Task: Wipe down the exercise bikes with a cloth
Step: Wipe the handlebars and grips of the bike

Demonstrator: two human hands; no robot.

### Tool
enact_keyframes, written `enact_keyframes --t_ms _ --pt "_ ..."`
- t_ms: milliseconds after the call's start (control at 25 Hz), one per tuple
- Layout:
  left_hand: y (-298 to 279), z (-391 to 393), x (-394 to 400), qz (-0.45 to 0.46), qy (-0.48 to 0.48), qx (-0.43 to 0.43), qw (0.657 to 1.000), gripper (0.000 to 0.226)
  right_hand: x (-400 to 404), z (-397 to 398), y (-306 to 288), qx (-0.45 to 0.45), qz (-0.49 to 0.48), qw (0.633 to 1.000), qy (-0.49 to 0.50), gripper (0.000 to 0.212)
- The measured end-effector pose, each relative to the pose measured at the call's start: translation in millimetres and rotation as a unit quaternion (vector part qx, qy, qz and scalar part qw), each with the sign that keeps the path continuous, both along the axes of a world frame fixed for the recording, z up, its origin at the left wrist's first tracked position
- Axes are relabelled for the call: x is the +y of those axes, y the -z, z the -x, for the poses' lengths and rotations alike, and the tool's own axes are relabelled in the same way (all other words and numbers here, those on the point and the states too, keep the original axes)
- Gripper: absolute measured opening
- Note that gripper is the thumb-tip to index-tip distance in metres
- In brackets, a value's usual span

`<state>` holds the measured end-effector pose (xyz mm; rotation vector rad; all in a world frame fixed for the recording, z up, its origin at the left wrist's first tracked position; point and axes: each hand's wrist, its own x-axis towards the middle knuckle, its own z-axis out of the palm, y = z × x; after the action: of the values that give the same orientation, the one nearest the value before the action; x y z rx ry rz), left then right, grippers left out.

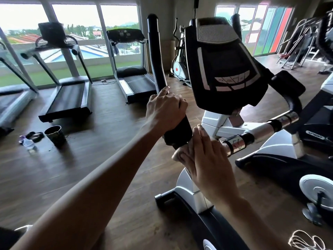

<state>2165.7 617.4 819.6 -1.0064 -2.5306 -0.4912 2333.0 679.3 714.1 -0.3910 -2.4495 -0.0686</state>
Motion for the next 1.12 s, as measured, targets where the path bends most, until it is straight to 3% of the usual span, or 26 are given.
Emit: enact_keyframes --t_ms 240,680,840,1040,1120 --pt "-1 -4 0 0.013 -0.010 0.008 1.000 0.045 6 18 -13 0.000 0.034 0.999 0.013 0.074" --pt "1 -9 2 0.039 -0.030 0.016 0.999 0.047 -2 2 3 0.015 -0.004 1.000 -0.024 0.063" --pt "1 -10 3 0.038 -0.031 0.012 0.999 0.047 11 15 -19 0.001 0.060 0.998 -0.022 0.055" --pt "1 -10 3 0.049 -0.041 0.018 0.998 0.047 -2 7 -6 0.036 0.059 0.997 -0.046 0.067" --pt "2 -13 3 0.048 -0.051 0.023 0.997 0.047 0 16 -16 0.026 0.089 0.996 -0.012 0.074"
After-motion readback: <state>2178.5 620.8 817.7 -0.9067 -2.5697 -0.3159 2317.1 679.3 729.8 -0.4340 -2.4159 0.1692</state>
